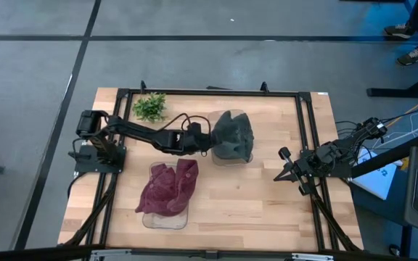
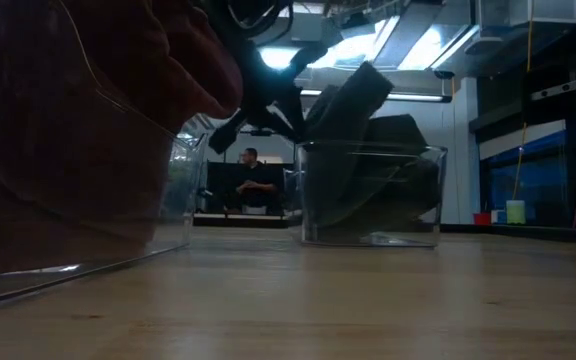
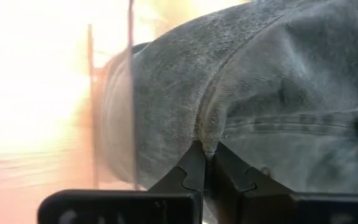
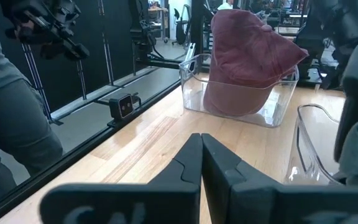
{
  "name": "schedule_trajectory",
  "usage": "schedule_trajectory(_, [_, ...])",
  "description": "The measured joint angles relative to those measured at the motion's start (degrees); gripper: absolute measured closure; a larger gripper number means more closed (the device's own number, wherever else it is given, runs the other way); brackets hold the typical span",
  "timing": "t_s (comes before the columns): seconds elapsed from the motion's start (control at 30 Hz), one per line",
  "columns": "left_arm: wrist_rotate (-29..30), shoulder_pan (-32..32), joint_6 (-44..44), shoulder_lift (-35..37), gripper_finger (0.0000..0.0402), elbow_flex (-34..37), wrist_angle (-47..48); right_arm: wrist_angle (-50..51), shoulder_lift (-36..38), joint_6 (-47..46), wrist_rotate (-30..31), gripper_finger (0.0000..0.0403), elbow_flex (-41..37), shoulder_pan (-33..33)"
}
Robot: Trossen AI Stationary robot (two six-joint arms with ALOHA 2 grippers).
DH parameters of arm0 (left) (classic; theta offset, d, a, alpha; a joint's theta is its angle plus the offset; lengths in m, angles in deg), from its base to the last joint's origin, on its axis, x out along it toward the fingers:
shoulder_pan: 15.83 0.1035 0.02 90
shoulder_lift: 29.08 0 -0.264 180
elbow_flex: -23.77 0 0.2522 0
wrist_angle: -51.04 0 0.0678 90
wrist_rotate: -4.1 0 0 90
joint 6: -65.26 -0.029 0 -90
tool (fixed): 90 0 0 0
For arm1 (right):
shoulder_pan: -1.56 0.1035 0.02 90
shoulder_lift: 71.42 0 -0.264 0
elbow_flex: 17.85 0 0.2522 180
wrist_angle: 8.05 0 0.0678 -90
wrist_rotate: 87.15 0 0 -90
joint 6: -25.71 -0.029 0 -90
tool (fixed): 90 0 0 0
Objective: Pick & Place hat
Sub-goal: Put the black cap into the right transparent bin, then return to Home Position
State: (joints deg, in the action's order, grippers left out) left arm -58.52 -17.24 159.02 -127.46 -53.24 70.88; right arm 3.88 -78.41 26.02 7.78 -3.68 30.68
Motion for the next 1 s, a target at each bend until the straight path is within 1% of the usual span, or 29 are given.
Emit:
schedule_trajectory(0.07, [-0.6, -0.2, 0.0, -0.7, 0.0389, 0.0, 0.8, 0.0, 0.0, 0.0, 0.0, 0.0395, 0.0, 0.0])
schedule_trajectory(0.2, [-2.1, -0.5, 0.0, -2.6, 0.0381, -0.1, -1.5, 0.0, 0.0, 0.0, 0.0, 0.0395, 0.0, 0.0])
schedule_trajectory(0.33, [-5.1, -0.5, -0.1, -4.3, 0.0371, -0.1, -4.0, 0.0, 0.0, 0.0, 0.0, 0.0395, 0.0, 0.0])
schedule_trajectory(0.43, [-5.2, -0.6, -3.3, -5.0, 0.0356, 0.0, -5.7, 0.0, 0.0, 0.0, 0.0, 0.0395, 0.0, 0.0])
schedule_trajectory(0.6, [-4.9, -0.7, -8.7, -4.7, 0.0309, 0.0, -6.0, 0.0, 0.0, 0.0, 0.0, 0.0395, 0.0, 0.0])
schedule_trajectory(0.83, [-5.2, -0.7, -13.8, -2.3, 0.0235, 0.0, -5.9, 0.0, 0.0, 0.0, 0.0, 0.0395, 0.0, 0.0])
schedule_trajectory(1.0, [-3.8, -0.7, -19.4, 1.3, 0.0207, 0.0, -5.2, 0.0, 0.0, 0.0, 0.0, 0.0395, 0.0, 0.0])
